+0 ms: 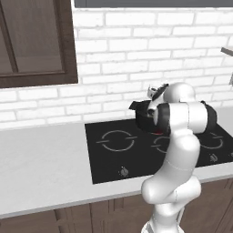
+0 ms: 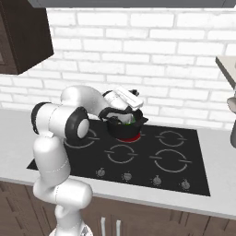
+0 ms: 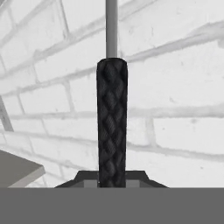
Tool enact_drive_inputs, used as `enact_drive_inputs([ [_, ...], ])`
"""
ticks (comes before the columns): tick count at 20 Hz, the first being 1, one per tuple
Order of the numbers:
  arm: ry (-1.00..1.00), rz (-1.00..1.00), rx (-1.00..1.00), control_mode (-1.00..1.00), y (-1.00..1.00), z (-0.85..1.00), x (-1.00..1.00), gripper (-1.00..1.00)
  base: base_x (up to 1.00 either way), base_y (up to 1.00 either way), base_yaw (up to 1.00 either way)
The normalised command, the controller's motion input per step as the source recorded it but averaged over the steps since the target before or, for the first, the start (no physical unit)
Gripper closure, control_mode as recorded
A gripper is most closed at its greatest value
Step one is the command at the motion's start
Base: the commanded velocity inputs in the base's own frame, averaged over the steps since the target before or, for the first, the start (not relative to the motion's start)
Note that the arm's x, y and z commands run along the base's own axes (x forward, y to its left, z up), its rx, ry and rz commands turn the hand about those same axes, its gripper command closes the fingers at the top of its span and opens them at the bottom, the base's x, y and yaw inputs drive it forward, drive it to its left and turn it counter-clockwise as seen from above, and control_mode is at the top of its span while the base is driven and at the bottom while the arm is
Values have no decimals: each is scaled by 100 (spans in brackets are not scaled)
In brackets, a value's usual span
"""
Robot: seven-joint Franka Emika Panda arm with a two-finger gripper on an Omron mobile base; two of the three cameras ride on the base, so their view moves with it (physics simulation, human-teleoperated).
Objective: Put the broccoli and garlic in the pot. Retrieve the spatula and lightly stir the vegetables in the pot.
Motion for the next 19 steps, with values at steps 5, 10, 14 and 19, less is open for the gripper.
enact_drive_inputs([
  [5,-3,0,0,-100,11,-82,0,100,0,0,0],
  [10,-9,0,0,-100,5,-23,-22,100,0,0,0],
  [14,0,0,0,-100,0,33,-18,100,0,0,0],
  [19,0,0,0,-100,0,56,0,100,0,0,0],
])
